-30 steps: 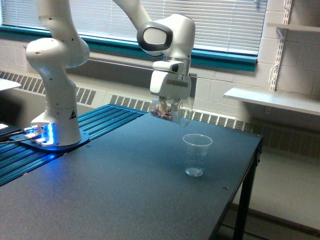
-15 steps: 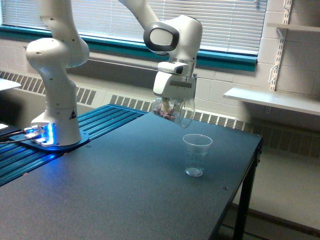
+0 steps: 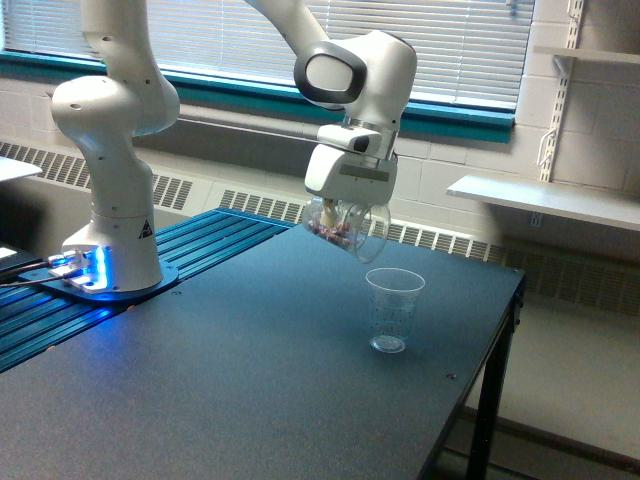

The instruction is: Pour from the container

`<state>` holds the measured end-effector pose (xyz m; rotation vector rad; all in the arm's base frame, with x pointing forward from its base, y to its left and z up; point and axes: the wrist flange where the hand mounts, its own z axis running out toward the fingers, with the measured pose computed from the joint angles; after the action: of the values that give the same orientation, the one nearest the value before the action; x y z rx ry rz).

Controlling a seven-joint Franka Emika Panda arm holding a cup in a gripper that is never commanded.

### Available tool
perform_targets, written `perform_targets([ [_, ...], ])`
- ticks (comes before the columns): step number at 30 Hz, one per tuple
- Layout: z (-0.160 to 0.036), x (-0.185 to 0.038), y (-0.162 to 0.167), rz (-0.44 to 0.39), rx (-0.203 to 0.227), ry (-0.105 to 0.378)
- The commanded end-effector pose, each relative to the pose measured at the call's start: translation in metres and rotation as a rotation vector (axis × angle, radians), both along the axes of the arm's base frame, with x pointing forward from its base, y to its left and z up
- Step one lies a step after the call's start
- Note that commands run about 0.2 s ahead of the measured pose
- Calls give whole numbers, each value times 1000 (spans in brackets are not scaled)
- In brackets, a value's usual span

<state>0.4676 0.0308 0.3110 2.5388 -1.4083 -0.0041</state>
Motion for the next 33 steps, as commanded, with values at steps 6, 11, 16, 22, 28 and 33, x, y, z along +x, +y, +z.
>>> perform_targets([
  [6,-8,-8,24,34,-8,37],
  [11,-6,-6,29,37,-5,45],
  [16,-7,-3,33,31,3,58],
  [22,-10,2,39,39,-6,65],
  [28,-15,6,44,43,11,82],
  [33,-17,11,45,30,5,87],
])
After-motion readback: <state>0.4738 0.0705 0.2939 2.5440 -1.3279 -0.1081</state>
